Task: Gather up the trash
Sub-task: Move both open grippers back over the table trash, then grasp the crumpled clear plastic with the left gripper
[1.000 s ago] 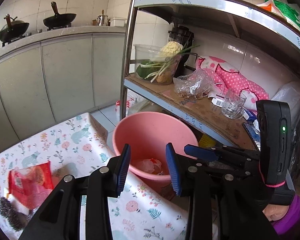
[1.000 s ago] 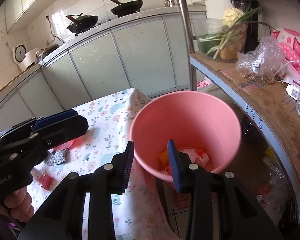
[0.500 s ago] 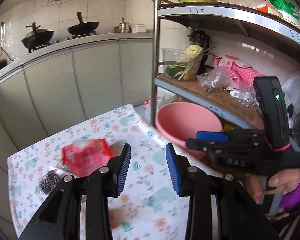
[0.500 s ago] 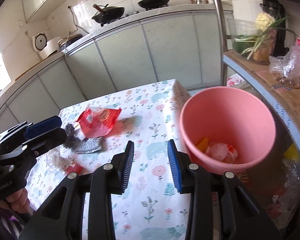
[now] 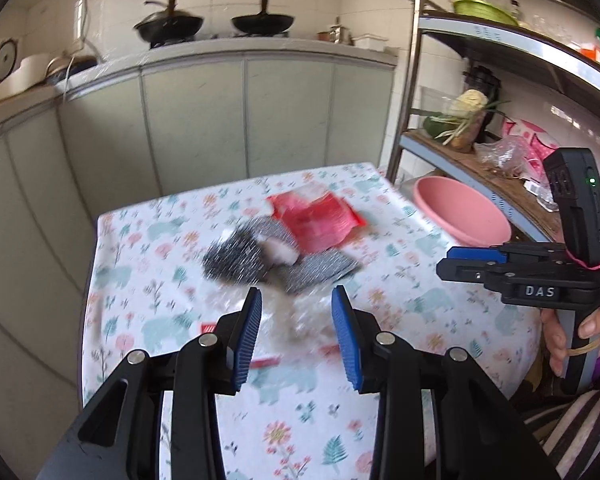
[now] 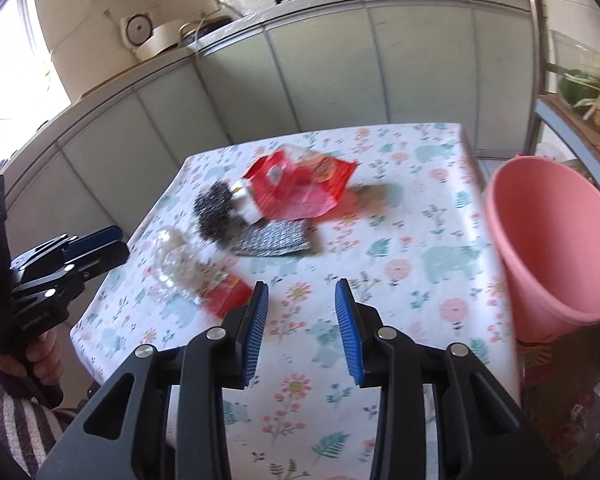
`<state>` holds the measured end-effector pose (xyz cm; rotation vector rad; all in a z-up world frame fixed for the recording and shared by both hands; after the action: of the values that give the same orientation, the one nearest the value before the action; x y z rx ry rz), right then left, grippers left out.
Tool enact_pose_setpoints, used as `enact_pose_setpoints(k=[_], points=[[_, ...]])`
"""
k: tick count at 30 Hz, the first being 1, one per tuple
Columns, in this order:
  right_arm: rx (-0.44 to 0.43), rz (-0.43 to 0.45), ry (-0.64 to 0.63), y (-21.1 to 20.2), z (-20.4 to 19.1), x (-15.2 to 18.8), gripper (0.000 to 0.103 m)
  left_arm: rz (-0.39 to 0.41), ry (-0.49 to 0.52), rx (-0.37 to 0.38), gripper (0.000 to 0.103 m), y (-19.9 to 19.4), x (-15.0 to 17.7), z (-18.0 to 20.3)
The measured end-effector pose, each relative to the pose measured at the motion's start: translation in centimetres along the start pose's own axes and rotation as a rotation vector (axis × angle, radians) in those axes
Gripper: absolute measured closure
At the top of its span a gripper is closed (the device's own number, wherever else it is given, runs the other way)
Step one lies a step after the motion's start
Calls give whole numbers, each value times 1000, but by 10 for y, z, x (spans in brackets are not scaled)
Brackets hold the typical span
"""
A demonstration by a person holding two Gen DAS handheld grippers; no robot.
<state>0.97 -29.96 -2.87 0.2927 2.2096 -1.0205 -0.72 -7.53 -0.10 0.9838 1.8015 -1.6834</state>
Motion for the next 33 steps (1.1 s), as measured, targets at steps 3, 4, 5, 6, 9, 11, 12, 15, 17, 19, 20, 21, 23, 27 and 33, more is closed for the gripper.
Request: enact_pose_setpoints(k=[3,4,5,6,9,11,12,15,17,19,20,21,23,27,33], points=[[-25,-36,-16,12,-8,2,68,-45,-37,-4,68,10,11,-13],[-32,-46,-21,16,-10,2,68,-58,-51,-2,68,14,12,-16],[-38,-54,-25,18,-12,2,68,-71,-68,7,68,18,12,-19],[-43,-61,-29,21,-14,3,68,-80,-81,14,68,21,12,-21],[-56,-71,-36,25,-17,3,68,-110,-108,37,68,33,11,-22],[-62,-72,-38,26,-17,2,68,-139,-127,45,68,43,11,-23],[-63,-74,-40,27,-17,1,68,-153,-138,55,68,47,11,-23],[-64,-82,-37,31,-16,1,68,-155,-164,73,67,55,12,-25],[-64,-89,-36,34,-16,1,68,-133,-156,64,68,58,12,-25],[-67,-97,-36,38,-15,1,68,-119,-136,68,80,60,13,-23],[-68,-100,-36,39,-15,1,68,-115,-129,73,86,61,13,-22],[-71,-105,-36,42,-15,1,68,-119,-117,64,99,62,13,-20],[-76,-114,-39,45,-16,0,68,-127,-116,61,99,65,16,-20],[-95,-134,-66,51,-22,-3,68,-115,-130,70,100,63,17,-27],[-143,-216,-155,69,-33,-19,58,-50,-145,55,101,41,11,-42]])
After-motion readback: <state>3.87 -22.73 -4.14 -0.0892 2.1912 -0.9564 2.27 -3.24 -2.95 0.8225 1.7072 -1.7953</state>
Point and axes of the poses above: each gripper's, at about its wrist camera, not at the fingertips, and y roughly the way its jaws point, z to its right, x to its underside, the point moved 1 cm from there along y, roughly the way its jaws point, and after that the axes turned 15 degrees about -x, right-handed, at the moved point
